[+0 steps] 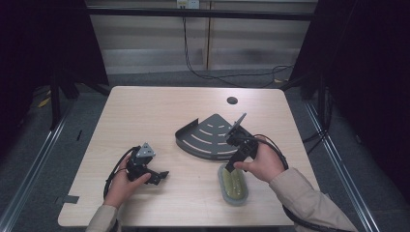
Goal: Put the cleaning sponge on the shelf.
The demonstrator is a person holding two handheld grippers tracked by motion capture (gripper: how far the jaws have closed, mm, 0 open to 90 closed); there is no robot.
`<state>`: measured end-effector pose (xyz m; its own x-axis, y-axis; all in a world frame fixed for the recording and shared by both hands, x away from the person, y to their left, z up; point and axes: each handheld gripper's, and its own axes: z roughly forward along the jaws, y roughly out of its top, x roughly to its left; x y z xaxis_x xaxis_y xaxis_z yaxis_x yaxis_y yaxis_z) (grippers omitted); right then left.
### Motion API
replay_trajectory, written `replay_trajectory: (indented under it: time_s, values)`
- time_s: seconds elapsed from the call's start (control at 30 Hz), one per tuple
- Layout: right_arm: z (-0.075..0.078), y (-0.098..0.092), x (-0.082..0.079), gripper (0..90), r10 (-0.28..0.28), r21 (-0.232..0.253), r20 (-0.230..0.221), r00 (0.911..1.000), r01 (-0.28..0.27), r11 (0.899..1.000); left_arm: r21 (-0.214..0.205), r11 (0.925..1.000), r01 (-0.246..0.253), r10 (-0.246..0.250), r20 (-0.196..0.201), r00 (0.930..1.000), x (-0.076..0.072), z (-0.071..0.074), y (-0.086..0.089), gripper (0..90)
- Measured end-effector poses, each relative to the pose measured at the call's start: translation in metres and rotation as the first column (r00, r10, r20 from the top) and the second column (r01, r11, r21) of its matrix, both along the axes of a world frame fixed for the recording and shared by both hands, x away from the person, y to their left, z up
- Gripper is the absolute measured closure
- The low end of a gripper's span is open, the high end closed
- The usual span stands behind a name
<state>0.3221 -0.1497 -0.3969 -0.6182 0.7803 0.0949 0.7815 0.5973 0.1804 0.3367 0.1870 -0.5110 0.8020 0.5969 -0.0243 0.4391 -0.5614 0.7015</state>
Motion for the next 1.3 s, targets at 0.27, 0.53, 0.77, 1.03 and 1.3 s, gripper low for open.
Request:
replay_trajectory:
  time_s: [0.27, 0.53, 0.77, 1.03, 1.3]
  values:
    - [-0.011, 0.006, -0.003, 31.8, 0.004, -0.011, -0.032, 0.9995, -0.004, 1.000, 0.000, 1.0000, 0.001, -0.001, 0.003, 1.0000, 0.000, 0.000, 0.000, 0.0]
    - [-0.023, 0.006, -0.007, 32.0, 0.000, -0.020, -0.053, 0.9986, -0.001, 1.000, -0.003, 1.0000, 0.000, 0.000, -0.004, 1.0000, 0.000, 0.000, 0.000, 0.0]
    - [-0.032, 0.003, -0.009, 37.8, -0.009, -0.023, -0.078, 0.9969, 0.007, 1.000, -0.004, 1.0000, 0.000, 0.000, -0.001, 1.0000, 0.000, 0.000, 0.000, 0.0]
    - [-0.028, 0.003, -0.012, 71.4, 0.009, -0.018, -0.079, 0.9968, -0.010, 1.000, 0.005, 1.0000, 0.008, -0.008, 0.000, 1.0000, 0.000, 0.000, 0.000, 0.0]
    - [-0.012, 0.001, -0.009, 71.8, 0.033, -0.026, -0.069, 0.9971, -0.035, 0.999, 0.000, 1.0000, 0.001, -0.001, 0.004, 1.0000, 0.000, 0.000, 0.000, 0.0]
